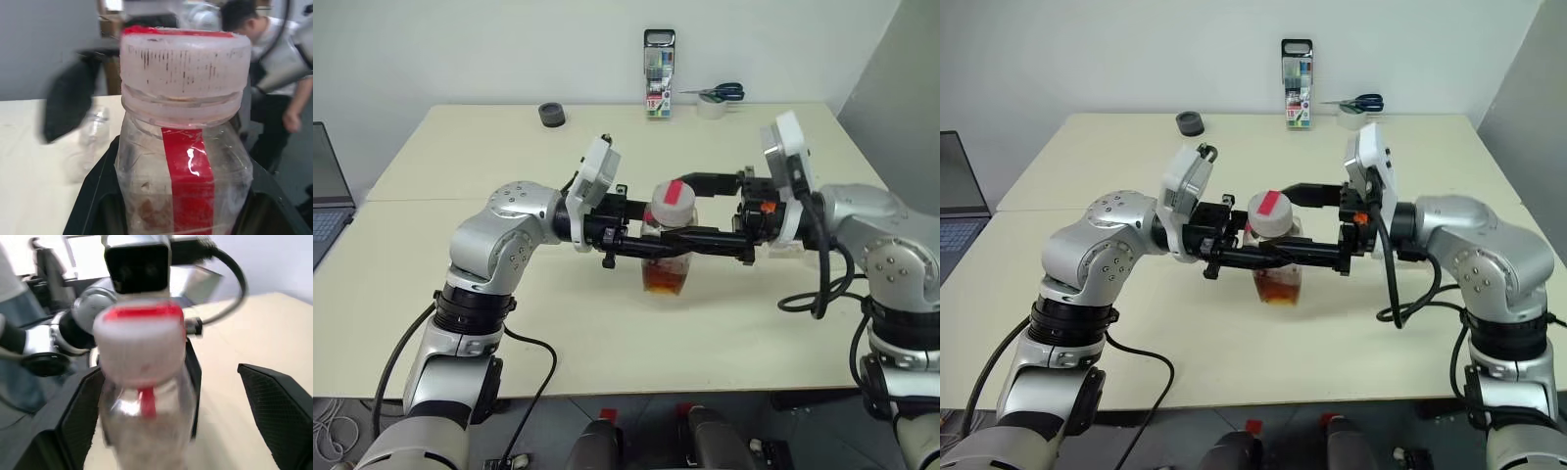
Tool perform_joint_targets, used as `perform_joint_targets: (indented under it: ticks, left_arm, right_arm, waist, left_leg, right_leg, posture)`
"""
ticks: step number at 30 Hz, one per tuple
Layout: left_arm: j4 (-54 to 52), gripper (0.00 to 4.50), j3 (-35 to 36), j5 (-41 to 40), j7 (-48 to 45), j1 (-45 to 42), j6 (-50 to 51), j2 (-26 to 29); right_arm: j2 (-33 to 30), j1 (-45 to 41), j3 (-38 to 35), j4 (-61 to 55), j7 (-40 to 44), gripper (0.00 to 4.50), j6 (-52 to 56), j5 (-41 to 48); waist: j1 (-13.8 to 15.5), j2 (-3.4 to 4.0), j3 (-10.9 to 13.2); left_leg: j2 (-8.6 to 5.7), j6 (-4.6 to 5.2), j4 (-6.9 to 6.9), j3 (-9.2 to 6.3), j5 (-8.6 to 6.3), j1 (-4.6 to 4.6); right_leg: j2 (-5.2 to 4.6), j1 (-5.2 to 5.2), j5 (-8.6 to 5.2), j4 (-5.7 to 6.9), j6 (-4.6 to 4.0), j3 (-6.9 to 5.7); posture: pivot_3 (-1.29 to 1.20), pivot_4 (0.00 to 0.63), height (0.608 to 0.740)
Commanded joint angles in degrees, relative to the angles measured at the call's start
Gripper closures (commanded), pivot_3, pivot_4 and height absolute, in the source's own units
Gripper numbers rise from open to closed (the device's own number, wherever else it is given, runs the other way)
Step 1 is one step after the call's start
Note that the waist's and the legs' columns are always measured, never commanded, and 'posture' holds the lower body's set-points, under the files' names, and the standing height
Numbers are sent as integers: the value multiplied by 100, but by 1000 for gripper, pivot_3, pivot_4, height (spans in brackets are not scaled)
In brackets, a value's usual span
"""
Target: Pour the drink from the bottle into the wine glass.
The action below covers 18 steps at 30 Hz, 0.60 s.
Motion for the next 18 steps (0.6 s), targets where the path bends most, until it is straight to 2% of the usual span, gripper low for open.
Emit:
perform_joint_targets:
  ticks: [1,4,8,13,18]
  left_arm:
    - [181,2595,169,138,299,-287,-374,-218]
    - [251,2595,190,279,613,-242,-505,-366]
    - [130,2595,256,247,861,-186,-414,-434]
    - [3,2595,277,280,996,-98,-409,-326]
    - [-64,2595,324,280,1096,-45,-380,-263]
  right_arm:
    - [206,-12,-246,-333,-904,11,-100,-174]
    - [543,31,-54,-603,-1551,11,-176,-384]
    - [953,-44,270,-582,-1929,11,-304,-573]
    - [1314,-228,438,-406,-2079,11,-462,-624]
    - [1407,-414,357,-252,-2120,11,-529,-575]
  waist:
    - [-6,0,0]
    - [-12,0,0]
    - [-9,0,0]
    - [-8,0,0]
    - [-8,0,0]
  left_leg:
    - [0,0,0,1,0,1]
    - [3,0,-1,3,0,4]
    - [1,-1,0,2,0,3]
    - [0,-1,0,1,0,2]
    - [-1,-1,0,0,0,2]
  right_leg:
    - [1,-1,0,2,0,0]
    - [4,-2,0,5,0,2]
    - [4,-3,0,6,0,3]
    - [4,-3,0,5,0,2]
    - [5,-2,0,4,0,1]
  posture:
    - [0,150,740]
    - [0,150,740]
    - [0,150,740]
    - [0,150,740]
    - [0,150,740]
